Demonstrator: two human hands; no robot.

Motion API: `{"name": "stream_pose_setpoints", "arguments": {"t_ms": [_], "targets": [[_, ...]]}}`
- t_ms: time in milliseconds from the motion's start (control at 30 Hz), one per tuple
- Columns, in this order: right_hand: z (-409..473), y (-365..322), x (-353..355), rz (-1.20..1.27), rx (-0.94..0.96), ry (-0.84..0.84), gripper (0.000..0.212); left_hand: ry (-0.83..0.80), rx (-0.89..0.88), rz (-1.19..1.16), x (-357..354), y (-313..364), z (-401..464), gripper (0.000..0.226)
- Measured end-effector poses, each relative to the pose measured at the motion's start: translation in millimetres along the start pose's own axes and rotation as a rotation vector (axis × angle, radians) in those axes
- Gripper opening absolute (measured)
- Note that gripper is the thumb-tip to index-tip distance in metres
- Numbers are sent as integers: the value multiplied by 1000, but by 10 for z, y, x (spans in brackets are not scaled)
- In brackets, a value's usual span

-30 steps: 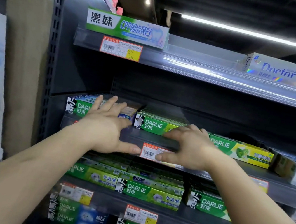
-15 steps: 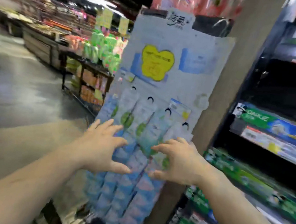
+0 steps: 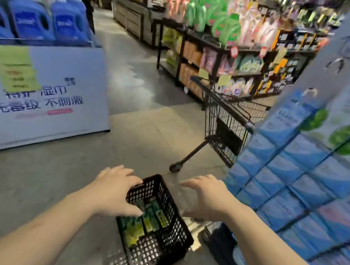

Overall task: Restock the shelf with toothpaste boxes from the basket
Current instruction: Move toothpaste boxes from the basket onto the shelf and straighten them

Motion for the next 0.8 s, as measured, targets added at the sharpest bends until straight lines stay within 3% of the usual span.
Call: {"name": "stream_pose_setpoints", "arguments": {"t_ms": [333,800], "targets": [[1829,829,-1521,209,-141,-202,69,-74,10,-235,-803,-839,1791,74],[3589,1081,-4899,432,-362,-548,55,-234,28,-89,-2990,-2149,3851,74]]}}
Point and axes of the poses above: each hand's wrist, its own z-axis towards the middle knuckle, its own x-axis out of the back of the hand, y = z × x, the point moved 7 cm from there along z, towards the middle knuckle, and after that the axes turned 4 degrees about -y, right-handed, at the moved point
